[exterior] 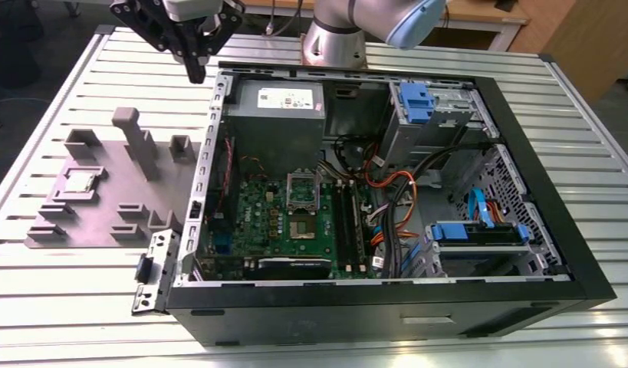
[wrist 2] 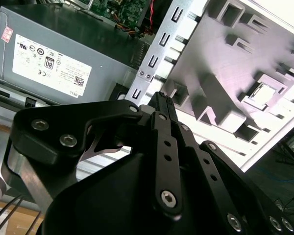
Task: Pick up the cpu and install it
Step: 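Reach for the cpu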
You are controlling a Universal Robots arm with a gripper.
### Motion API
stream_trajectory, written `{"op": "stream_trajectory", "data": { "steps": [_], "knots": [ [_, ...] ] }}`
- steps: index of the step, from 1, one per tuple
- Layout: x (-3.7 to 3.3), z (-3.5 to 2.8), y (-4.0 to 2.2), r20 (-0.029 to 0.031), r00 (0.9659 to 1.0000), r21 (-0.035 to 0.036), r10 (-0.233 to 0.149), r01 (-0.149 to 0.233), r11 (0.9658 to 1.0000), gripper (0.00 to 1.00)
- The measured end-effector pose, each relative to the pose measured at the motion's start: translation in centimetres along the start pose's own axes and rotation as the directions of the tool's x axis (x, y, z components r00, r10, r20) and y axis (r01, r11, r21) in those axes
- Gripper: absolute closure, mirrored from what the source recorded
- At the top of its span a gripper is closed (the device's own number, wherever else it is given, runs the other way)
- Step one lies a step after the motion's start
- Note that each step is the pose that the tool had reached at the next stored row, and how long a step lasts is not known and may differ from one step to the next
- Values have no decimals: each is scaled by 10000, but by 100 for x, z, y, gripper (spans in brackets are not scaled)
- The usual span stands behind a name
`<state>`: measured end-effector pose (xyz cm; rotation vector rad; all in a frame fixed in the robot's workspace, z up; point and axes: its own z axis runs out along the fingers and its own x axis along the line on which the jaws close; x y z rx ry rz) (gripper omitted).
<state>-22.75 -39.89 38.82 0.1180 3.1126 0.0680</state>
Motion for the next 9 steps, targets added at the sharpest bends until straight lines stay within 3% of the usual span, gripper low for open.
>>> {"op": "stream_trajectory", "data": {
  "steps": [9],
  "knots": [
    [43, 0, -3, 0, 10000, 0, 1, -1, 10000, 86]
  ]
}}
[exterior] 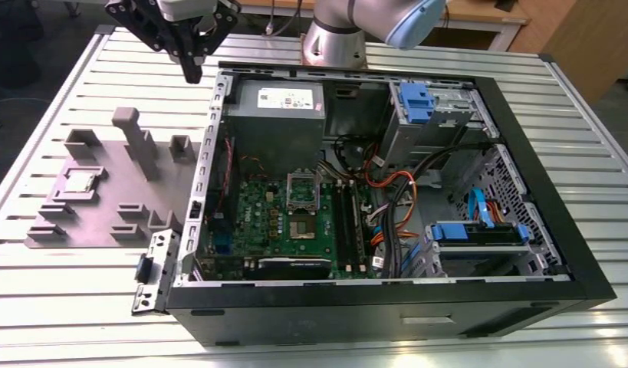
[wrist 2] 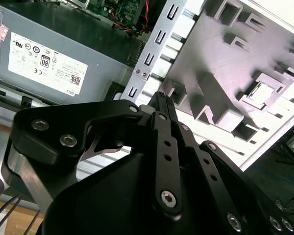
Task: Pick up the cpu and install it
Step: 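Reach for the cpu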
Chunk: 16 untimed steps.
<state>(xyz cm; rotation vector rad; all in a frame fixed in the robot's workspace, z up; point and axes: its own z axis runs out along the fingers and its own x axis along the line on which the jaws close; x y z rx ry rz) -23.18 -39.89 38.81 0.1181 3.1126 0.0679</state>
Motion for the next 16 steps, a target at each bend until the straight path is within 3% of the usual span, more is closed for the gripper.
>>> {"op": "stream_trajectory", "data": {
  "steps": [16],
  "knots": [
    [49, -2, -4, -1, 10000, 0, 0, 0, 10000, 86]
  ]
}}
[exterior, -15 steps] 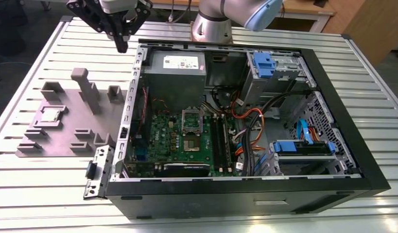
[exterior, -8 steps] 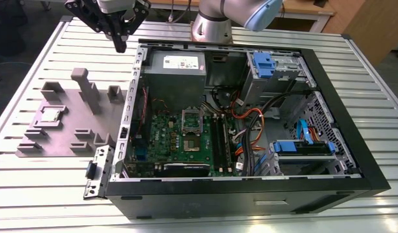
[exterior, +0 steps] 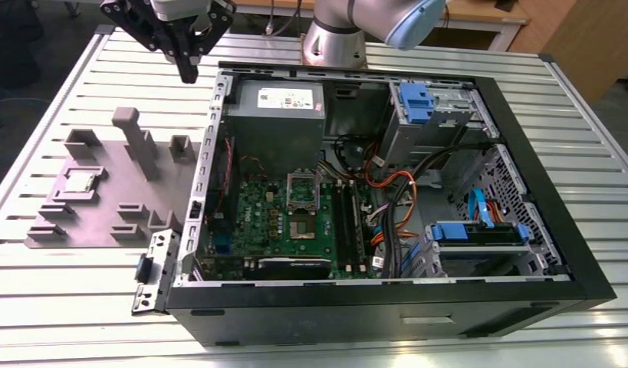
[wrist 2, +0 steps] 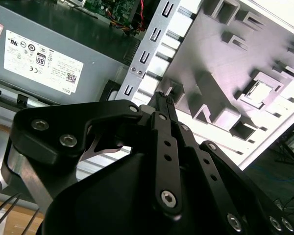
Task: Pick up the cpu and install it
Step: 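Reach for the cpu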
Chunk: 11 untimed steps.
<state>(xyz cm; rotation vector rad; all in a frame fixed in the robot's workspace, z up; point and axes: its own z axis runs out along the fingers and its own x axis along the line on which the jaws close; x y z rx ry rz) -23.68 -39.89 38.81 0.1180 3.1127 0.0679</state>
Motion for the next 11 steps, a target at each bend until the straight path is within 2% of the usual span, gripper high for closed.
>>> {"op": "stream_trajectory", "data": {
  "steps": [11],
  "knots": [
    [50, -1, -4, 1, 10000, -1, 0, 0, 10000, 86]
  ]
}}
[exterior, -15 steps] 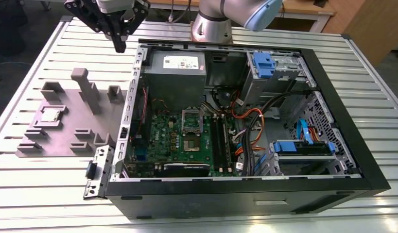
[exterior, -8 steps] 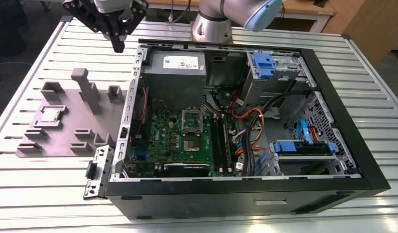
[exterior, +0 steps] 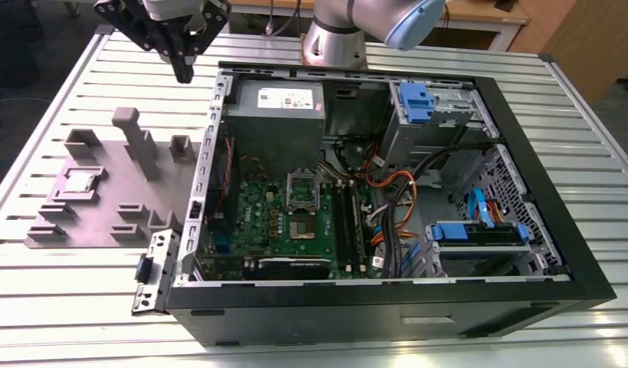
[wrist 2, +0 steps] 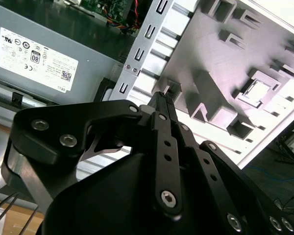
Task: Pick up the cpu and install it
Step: 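Reach for the cpu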
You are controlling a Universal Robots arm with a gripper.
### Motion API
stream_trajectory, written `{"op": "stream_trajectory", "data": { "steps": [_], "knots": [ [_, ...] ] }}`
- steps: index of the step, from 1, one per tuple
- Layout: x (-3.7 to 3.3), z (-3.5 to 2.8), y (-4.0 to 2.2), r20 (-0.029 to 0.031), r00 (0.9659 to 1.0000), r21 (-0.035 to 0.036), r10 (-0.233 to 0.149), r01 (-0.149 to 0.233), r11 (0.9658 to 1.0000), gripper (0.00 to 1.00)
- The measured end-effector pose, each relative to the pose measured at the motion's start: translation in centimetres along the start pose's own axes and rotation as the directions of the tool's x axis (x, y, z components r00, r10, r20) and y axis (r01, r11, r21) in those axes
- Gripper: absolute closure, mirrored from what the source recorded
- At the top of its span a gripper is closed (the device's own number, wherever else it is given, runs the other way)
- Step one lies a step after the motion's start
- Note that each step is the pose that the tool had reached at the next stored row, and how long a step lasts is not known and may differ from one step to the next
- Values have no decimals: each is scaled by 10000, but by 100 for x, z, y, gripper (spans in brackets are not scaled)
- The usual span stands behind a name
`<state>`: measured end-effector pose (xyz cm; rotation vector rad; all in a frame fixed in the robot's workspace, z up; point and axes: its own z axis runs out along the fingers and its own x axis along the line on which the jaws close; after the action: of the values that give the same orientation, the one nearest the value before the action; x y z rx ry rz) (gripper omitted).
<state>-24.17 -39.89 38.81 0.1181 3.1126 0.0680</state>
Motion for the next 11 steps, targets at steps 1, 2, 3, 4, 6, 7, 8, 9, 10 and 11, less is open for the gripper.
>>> {"op": "stream_trajectory", "data": {
  "steps": [1, 2, 3, 4, 6, 7, 8, 9, 10, 11],
  "knots": [
    [2, 0, 0, 0, 10000, 0, 0, 0, 10000, 86],
    [4, 0, 0, 0, 10000, 0, 0, 0, 10000, 86],
    [8, 0, -1, 0, 10000, 1, 1, -1, 10000, 86],
    [8, 0, -1, 0, 10000, 0, 0, 0, 10000, 86],
    [32, 0, -2, -1, 10000, 1, 0, 0, 10000, 86],
    [31, 0, -2, 0, 10000, 1, 0, 0, 10000, 86],
    [31, 0, -3, 0, 10000, 1, -1, 1, 10000, 86],
    [32, 0, -2, -1, 10000, 1, 0, 0, 10000, 86],
    [31, 1, -2, 0, 10000, 0, 0, 0, 10000, 86],
    [32, 1, -2, 0, 10000, 0, 0, 0, 10000, 86]
  ]
}}
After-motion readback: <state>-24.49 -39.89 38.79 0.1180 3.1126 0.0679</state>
